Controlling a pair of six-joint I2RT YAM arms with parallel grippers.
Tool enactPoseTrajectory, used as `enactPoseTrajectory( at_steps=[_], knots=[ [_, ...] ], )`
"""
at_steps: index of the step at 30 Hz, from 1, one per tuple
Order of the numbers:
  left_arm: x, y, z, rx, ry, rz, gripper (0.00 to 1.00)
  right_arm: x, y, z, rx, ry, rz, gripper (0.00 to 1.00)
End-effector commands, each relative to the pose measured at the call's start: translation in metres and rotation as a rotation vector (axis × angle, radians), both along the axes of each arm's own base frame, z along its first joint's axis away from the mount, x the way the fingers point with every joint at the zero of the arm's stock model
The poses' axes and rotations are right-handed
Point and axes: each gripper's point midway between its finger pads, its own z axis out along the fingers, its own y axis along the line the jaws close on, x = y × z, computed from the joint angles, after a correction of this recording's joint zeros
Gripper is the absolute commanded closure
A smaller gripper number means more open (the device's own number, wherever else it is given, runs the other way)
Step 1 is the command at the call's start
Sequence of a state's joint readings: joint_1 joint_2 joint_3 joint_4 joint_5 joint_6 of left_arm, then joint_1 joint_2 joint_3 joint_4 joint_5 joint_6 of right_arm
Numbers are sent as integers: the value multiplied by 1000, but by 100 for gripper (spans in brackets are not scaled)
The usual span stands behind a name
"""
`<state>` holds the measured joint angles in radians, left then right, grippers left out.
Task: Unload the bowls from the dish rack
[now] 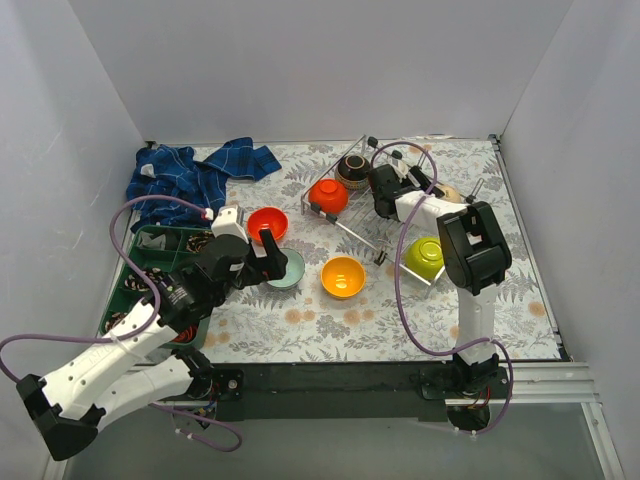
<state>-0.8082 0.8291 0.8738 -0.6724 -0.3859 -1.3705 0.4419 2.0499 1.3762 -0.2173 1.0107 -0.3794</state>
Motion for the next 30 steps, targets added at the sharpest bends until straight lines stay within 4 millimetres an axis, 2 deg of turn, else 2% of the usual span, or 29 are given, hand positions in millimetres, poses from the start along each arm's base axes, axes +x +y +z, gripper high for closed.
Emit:
enactPoseTrajectory(
  at_steps=[1, 3, 11, 22, 30],
  knots=[
    [-2, 9, 6, -19, -22, 31, 2, -24, 5, -28, 77, 118, 23, 40],
    [-2, 9, 8, -26, -25, 33, 2, -23, 7, -18, 86, 95, 28, 44],
    [-4, 9, 8, -29, -33, 23, 2, -19, 22, 23, 144, 18, 63, 71],
    [-2, 3, 9, -34, -47, -8, 2, -28, 37, 52, 291, -15, 94, 83],
    [6, -17, 8, -50, -58, -67, 2, -36, 58, 81, 491, -69, 131, 87]
  ],
)
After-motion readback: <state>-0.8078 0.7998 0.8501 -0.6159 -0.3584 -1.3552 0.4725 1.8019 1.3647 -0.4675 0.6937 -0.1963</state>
